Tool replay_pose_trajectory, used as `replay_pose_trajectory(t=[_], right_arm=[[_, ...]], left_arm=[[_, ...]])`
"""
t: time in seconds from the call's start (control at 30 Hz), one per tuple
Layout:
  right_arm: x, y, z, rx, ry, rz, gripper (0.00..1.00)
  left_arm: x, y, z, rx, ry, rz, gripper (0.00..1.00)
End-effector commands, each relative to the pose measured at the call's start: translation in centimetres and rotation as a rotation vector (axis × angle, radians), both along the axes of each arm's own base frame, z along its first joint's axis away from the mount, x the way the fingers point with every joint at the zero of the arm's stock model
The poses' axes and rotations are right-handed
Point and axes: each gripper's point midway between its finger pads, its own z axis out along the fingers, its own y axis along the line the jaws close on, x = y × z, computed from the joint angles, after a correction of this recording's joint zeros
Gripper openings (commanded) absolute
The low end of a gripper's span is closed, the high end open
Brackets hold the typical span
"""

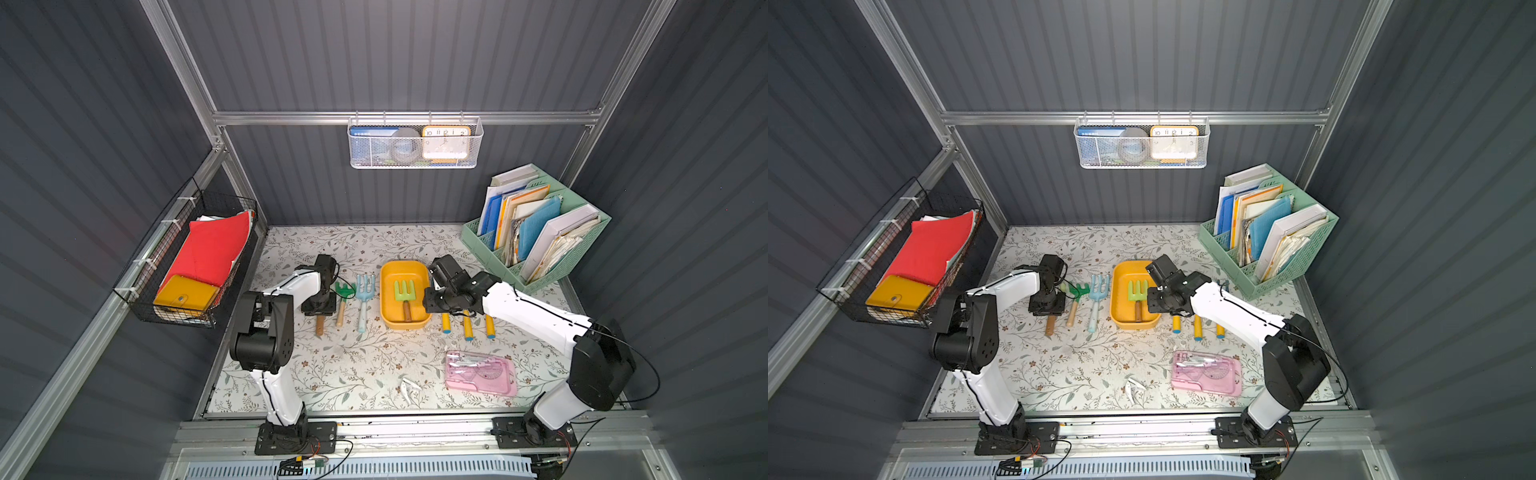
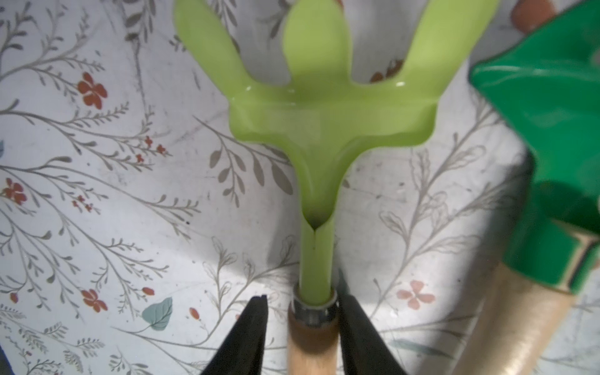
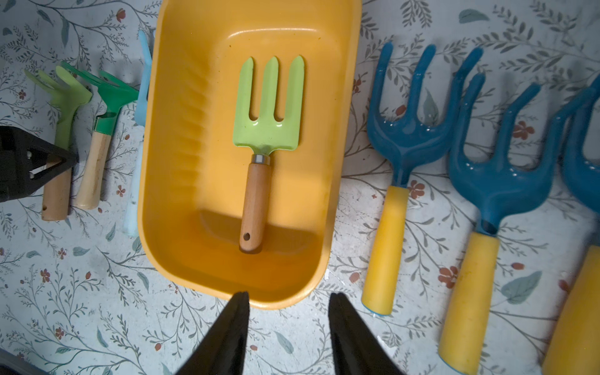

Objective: Take the hand rake out of the storage box
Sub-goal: Place the rake at the center of the board.

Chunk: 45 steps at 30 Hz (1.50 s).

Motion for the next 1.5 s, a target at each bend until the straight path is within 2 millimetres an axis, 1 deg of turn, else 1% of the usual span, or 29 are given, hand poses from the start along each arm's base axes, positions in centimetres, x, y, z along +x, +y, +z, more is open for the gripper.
replay_pose_trajectory(t=[0.0,0.1,0.43,0.53,0.6,0.67,0.77,0.83,0.9,0.97,1.03,1.1,1.17,1.27,1.3,1.4,1.47], right_arm=[[0.0,0.2,-0.2,-0.015,0.008,-0.005,0.45],[0.0,0.2,-0.2,-0.015,0.008,-0.006,0.45],[0.1,0.3,0.0,-0.015,0.002,-0.004,0.45],[0.1,0.3,0.2,-0.017,-0.001,-0.004,0.45],[0.2,0.2,0.2,-0.019,-0.003,-0.007,0.45],[0.2,0.1,0.4,-0.023,-0.008,-0.012,0.45],[0.4,-0.5,0.8,-0.037,-0.026,-0.039,0.46],[0.6,-1.0,1.4,-0.046,-0.048,-0.064,0.46],[0.8,-1.7,2.1,-0.060,-0.075,-0.092,0.48],[0.9,-2.6,2.8,-0.079,-0.102,-0.120,0.52],[1.0,-3.2,3.4,-0.089,-0.128,-0.138,0.54],[1.0,-3.8,3.8,-0.101,-0.151,-0.152,0.55],[1.0,-4.5,4.3,-0.111,-0.179,-0.168,0.57],[0.9,-5.6,4.6,-0.127,-0.187,-0.192,0.59],[0.9,-5.9,4.6,-0.132,-0.186,-0.196,0.59],[0.6,-7.0,4.8,-0.147,-0.190,-0.215,0.62],[0.4,-7.8,4.9,-0.148,-0.193,-0.228,0.64]], left_arm=[[-0.1,0.3,0.9,0.006,-0.009,0.023,0.41],[-0.1,0.4,0.9,0.011,-0.007,0.024,0.41],[0.2,0.8,1.8,0.035,-0.036,0.036,0.42],[0.8,0.5,2.7,0.015,-0.067,0.041,0.44],[1.4,0.4,4.0,0.005,-0.099,0.048,0.46],[2.4,0.5,6.0,0.013,-0.146,0.062,0.47],[3.4,-0.3,9.1,-0.043,-0.220,0.076,0.48],[3.9,-1.2,10.8,-0.105,-0.273,0.105,0.50],[4.2,-2.4,12.2,-0.150,-0.332,0.127,0.52],[4.3,-3.9,13.2,-0.177,-0.377,0.135,0.55],[4.3,-5.8,13.9,-0.191,-0.401,0.128,0.56],[4.2,-8.1,14.3,-0.194,-0.419,0.114,0.56],[3.8,-11.5,14.3,-0.229,-0.435,0.104,0.56],[3.0,-15.8,14.2,-0.263,-0.461,0.094,0.56],[3.5,-17.2,15.6,-0.297,-0.499,0.095,0.56],[3.2,-20.7,15.6,-0.330,-0.514,0.062,0.57],[2.9,-22.8,14.9,-0.320,-0.503,0.029,0.57]])
